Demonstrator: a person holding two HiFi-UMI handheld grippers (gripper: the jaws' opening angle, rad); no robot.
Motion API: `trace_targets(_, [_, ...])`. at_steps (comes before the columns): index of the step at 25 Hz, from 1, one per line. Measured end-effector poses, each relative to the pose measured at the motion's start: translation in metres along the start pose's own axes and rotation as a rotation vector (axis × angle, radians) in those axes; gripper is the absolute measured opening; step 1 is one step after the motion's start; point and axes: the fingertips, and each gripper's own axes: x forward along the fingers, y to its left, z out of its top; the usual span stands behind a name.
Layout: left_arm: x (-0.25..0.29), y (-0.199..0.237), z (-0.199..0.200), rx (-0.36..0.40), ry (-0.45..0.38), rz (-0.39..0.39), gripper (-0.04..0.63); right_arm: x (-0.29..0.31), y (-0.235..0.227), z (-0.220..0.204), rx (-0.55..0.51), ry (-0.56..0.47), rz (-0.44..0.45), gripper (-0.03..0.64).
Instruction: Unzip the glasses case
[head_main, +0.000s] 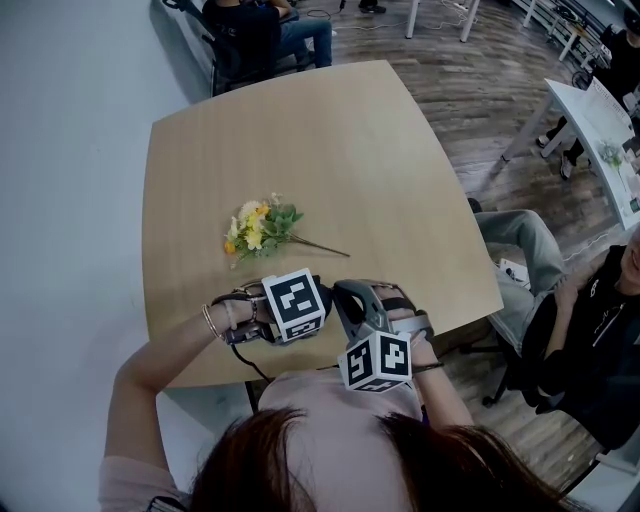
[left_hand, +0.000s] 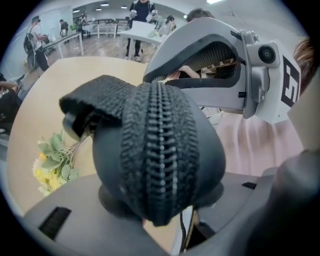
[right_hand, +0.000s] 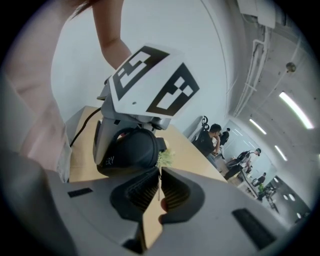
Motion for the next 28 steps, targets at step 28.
trace_targets(28, [0.013,0.006,-0.018,0.131,0.224,0.021,0.235,0.002,0.012,-0.002,-0.132,0.025,0.022,0.02])
